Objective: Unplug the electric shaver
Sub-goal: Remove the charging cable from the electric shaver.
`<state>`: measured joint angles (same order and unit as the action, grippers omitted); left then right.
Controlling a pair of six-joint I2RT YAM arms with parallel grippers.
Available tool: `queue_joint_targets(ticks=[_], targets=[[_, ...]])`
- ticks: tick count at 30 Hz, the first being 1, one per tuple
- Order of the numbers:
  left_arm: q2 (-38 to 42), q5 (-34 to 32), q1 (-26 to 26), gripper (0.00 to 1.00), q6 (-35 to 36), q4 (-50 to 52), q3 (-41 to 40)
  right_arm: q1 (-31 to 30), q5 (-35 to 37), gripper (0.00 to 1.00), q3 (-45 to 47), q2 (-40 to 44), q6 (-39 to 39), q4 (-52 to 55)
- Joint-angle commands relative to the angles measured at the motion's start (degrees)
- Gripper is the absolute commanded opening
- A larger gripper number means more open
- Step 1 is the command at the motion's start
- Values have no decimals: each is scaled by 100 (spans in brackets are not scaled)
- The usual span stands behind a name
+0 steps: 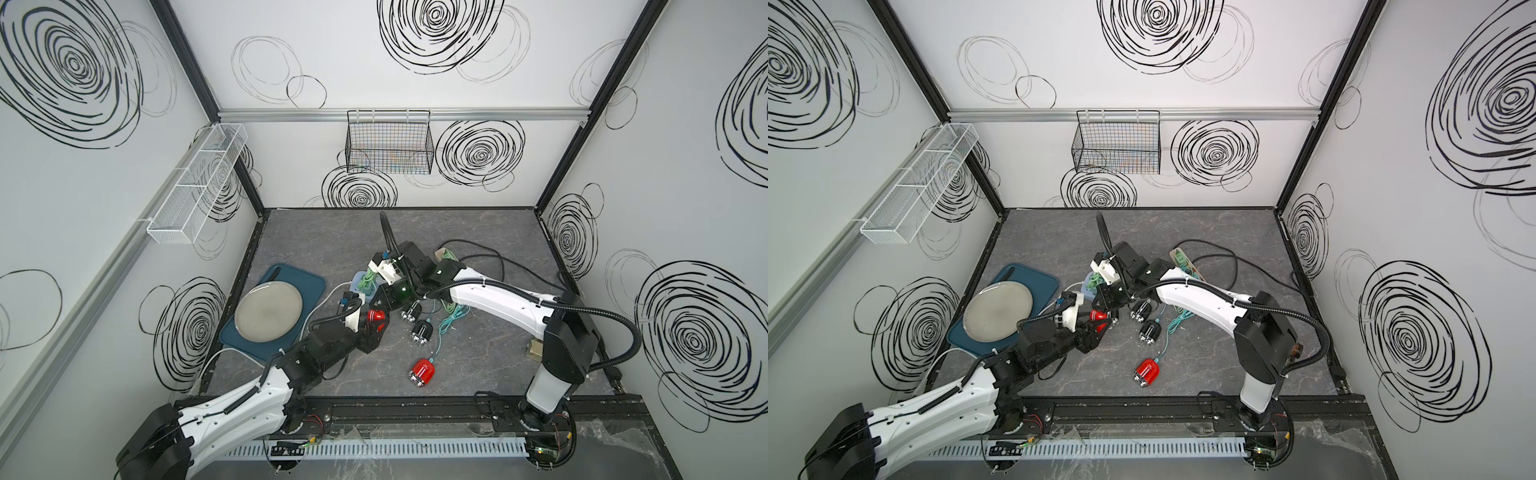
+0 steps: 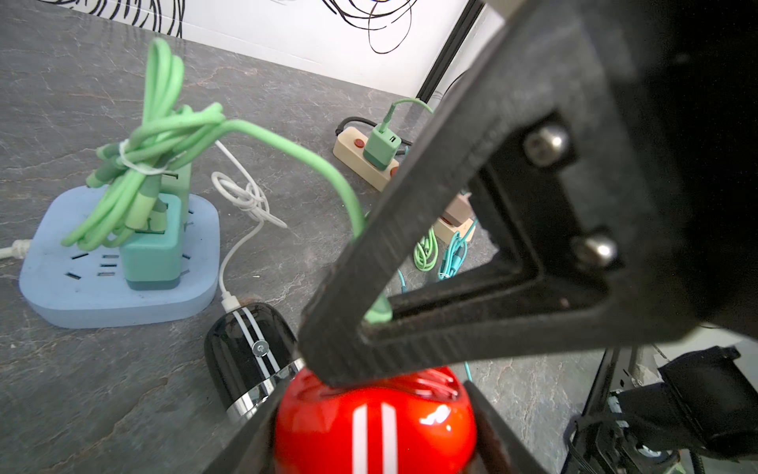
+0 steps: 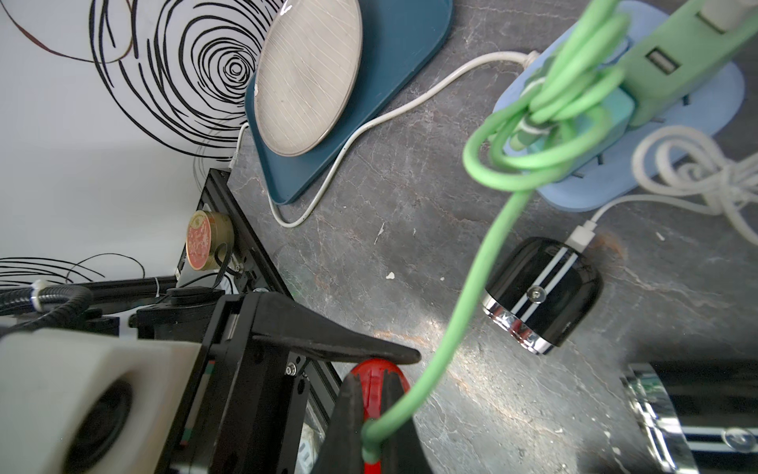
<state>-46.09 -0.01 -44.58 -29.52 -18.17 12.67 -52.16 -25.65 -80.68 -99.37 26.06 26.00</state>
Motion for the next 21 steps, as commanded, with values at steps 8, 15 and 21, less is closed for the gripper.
queue_joint_targets(ticks=[8, 15, 21], targets=[[-94, 120, -60, 38, 34, 1134, -247, -182, 1816, 1, -703, 216, -500, -7], [-145, 124, -69, 38, 33, 1127, -230, -4, 1132, 0, -646, 267, -291, -277], [-173, 115, -85, 38, 34, 1123, -221, 336, 89, 1, -474, 401, 24, -651]])
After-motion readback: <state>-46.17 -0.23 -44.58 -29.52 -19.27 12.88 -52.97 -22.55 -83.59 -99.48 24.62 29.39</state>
